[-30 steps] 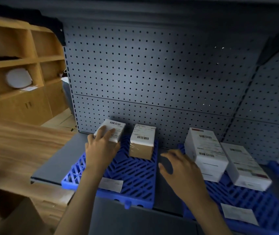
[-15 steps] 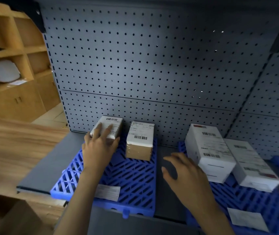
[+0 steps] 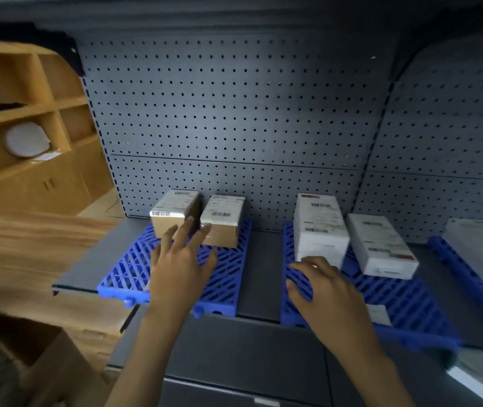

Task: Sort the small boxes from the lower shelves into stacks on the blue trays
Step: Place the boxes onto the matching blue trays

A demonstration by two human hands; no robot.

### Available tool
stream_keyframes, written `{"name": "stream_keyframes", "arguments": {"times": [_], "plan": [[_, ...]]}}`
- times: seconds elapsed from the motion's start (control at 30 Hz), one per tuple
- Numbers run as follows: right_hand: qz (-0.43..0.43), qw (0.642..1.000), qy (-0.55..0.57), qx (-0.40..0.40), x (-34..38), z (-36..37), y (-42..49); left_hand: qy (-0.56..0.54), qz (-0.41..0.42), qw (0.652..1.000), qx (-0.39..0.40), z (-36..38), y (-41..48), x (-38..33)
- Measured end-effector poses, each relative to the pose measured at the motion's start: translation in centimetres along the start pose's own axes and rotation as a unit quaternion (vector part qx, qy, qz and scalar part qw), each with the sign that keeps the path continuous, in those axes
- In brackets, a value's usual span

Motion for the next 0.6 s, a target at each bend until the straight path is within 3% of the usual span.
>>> {"name": "stream_keyframes", "arguments": {"times": [0.3, 0.6], "plan": [[0.037, 0.999, -0.004, 0.004, -7.5, -5.7, -12.9, -0.029, 0.049, 0.997, 0.048, -1.2, -12.1, -12.7], [0.14, 0.99, 0.017, 0.021, -17.7, -9.5, -27.6, -0.071, 0.094, 0.984, 0.13, -0.4, -23.1, -25.5]]}}
Point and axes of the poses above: each hand's wrist, its own y-axis towards the middle knuckle, its own z-axis out of the palm, x = y × z, the point moved 2 cm from there along y, towards the middle knuckle, and after that the axes turned 4 degrees about -y, right-handed, at the moved point
